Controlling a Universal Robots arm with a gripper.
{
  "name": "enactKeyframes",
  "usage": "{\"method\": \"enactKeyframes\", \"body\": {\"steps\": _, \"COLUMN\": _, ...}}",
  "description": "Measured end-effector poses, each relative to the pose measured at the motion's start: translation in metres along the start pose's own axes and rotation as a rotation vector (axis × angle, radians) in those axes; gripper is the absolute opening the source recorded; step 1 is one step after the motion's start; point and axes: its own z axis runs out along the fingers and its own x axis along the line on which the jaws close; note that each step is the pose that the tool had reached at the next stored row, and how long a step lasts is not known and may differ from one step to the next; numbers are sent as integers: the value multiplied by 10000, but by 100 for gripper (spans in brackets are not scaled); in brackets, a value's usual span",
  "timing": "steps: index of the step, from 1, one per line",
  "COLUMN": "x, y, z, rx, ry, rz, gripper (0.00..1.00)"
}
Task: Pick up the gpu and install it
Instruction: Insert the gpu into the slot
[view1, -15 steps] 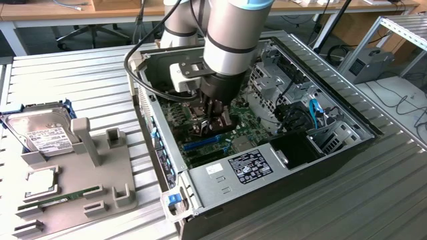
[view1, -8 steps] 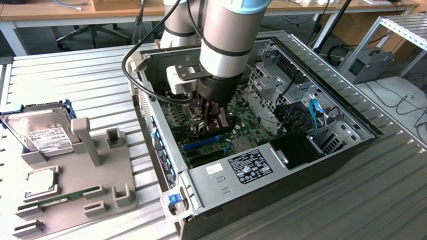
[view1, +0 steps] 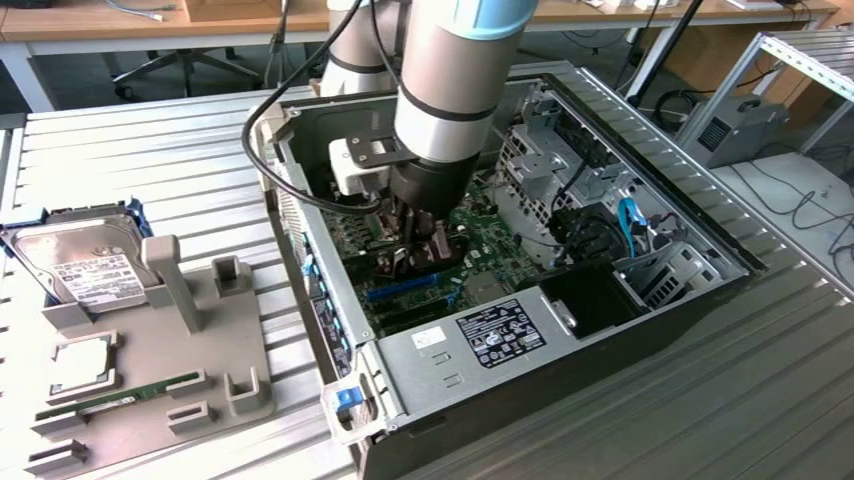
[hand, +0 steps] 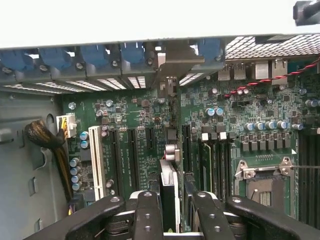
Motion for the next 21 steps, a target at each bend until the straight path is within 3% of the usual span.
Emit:
{"method": "enactKeyframes", "body": {"steps": 12, "x": 4, "y": 0, "z": 105, "rx": 1, "ry": 0, "rz": 0, "gripper": 29}}
{"method": "enactKeyframes", "body": {"steps": 21, "x": -11, "y": 1, "z": 106, "rx": -10, "ry": 2, "rz": -227, "gripper": 29}}
